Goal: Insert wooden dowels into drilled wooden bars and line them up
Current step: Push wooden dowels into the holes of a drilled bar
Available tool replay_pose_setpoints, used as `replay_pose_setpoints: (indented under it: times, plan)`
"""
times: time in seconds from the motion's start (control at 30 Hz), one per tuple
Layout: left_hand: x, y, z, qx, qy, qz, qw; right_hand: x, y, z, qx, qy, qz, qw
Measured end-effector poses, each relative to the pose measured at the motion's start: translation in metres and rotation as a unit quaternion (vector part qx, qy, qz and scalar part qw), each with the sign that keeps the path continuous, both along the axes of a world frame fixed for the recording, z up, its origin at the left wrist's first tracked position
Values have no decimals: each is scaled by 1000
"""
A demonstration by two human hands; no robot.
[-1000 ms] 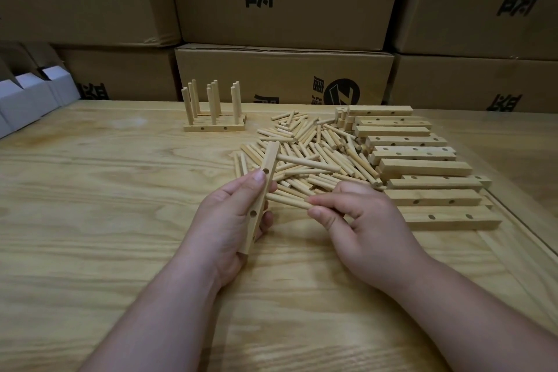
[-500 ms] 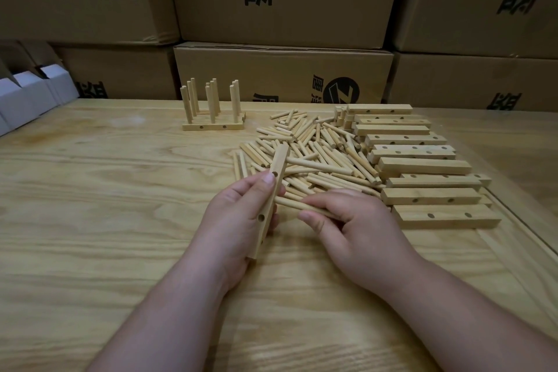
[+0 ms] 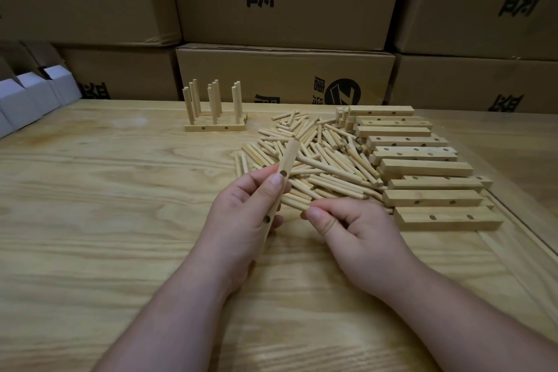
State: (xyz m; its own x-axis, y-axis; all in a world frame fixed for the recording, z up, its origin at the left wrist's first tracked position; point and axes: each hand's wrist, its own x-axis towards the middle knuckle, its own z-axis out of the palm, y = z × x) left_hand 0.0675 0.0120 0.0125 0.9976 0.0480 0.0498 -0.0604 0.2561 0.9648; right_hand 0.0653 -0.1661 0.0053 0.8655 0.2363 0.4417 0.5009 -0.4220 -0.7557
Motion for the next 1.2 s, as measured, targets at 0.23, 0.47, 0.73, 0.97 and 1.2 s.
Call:
replay_pose_setpoints:
  times: [0.23, 0.47, 0.73, 0.97, 1.2]
  plan:
    - [1, 2, -1, 9, 26, 27, 999, 2, 3, 3, 166, 5, -87, 982]
    - [2, 4, -2, 9, 36, 34, 999, 9, -3, 3, 203, -20, -161, 966]
    - [1, 2, 1, 17, 47, 21, 999, 14, -9, 3, 182, -1, -167, 969]
    - [0, 3, 2, 23, 48, 18, 998, 13, -11, 6, 162, -3, -158, 974]
    - [4, 8, 0, -4, 66, 31, 997, 15, -10, 2, 178, -22, -182, 967]
